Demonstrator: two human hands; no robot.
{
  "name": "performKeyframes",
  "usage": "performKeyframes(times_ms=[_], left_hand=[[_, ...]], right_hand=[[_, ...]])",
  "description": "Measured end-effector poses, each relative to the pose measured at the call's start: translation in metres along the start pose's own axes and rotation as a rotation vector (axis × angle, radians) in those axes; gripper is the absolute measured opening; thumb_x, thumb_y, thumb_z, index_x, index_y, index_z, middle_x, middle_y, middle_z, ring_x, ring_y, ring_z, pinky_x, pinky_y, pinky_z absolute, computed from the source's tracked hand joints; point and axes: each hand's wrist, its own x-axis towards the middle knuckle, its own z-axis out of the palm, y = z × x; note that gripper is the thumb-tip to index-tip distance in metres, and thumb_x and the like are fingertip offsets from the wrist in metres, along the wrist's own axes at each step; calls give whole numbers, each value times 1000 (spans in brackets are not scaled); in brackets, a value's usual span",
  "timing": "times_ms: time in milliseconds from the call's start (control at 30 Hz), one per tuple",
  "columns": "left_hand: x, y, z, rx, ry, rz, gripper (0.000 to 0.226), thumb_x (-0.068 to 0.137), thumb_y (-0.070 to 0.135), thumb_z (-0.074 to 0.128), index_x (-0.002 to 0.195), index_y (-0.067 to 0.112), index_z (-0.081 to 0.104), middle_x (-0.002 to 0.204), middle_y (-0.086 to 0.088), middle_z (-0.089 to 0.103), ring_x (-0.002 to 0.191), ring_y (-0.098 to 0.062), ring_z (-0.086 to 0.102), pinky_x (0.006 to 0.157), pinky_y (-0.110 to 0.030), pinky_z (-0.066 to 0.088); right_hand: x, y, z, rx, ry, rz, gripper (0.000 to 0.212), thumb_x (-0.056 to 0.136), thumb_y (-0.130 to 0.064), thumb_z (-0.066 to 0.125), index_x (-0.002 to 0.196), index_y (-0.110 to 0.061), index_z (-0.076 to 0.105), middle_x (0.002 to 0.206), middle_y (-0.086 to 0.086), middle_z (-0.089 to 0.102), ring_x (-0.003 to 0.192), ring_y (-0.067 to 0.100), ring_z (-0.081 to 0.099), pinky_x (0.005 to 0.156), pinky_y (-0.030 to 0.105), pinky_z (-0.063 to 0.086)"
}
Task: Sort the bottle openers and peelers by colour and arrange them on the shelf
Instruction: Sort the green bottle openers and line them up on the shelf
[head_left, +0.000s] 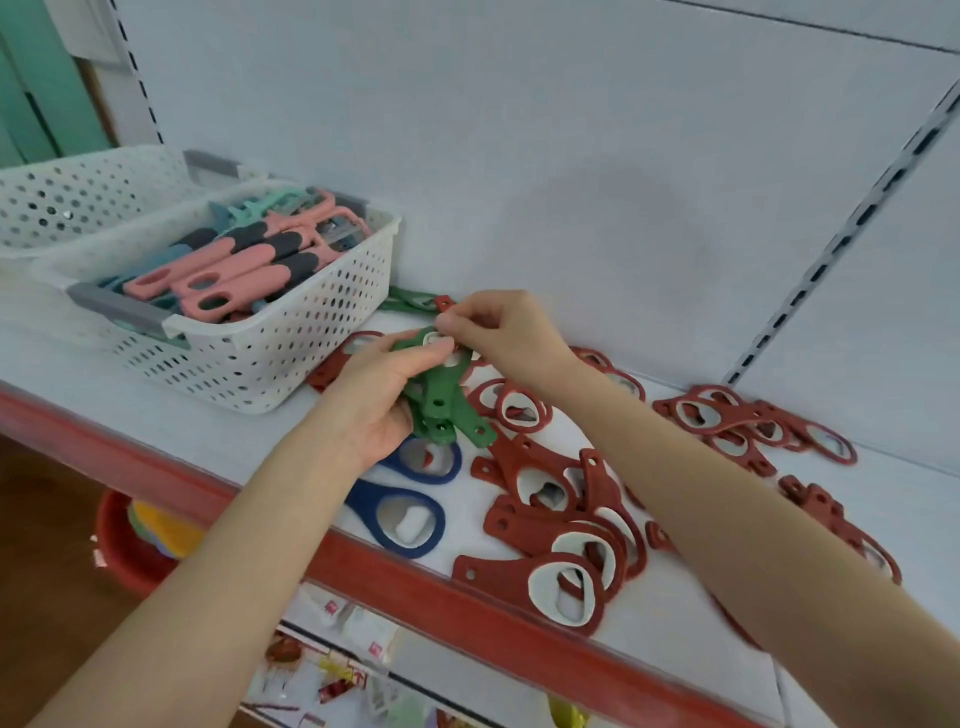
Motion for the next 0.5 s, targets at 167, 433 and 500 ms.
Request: performKeyframes(times_ms=[167, 433, 500], left_hand=[[-3, 8, -22, -78, 136, 54, 15, 87, -5, 49, 100, -1, 56, 87, -19, 66, 65, -21, 70, 54, -27, 56], [2, 10, -39, -119, 201, 97, 21, 86, -7, 44, 101, -1, 58, 88, -18, 65, 73, -23, 69, 58, -28, 57], [3, 9, -38, -115, 200, 92, 21, 85, -7, 44, 97, 1, 59, 86, -17, 65, 70, -21, 69, 57, -27, 56]], right_hand=[[39, 24, 7, -361, 0, -21, 25, 95, -20, 49, 107, -5, 64, 102, 11, 65, 92, 21, 58, 80, 29, 42], [39, 38, 7, -588, -181, -21, 34, 94, -38, 48, 97, -9, 66, 88, 7, 67, 86, 22, 60, 79, 33, 46], [41, 35, 4, -529, -133, -8, 42, 92, -38, 51, 77, -1, 63, 72, 11, 63, 70, 21, 56, 68, 31, 45]])
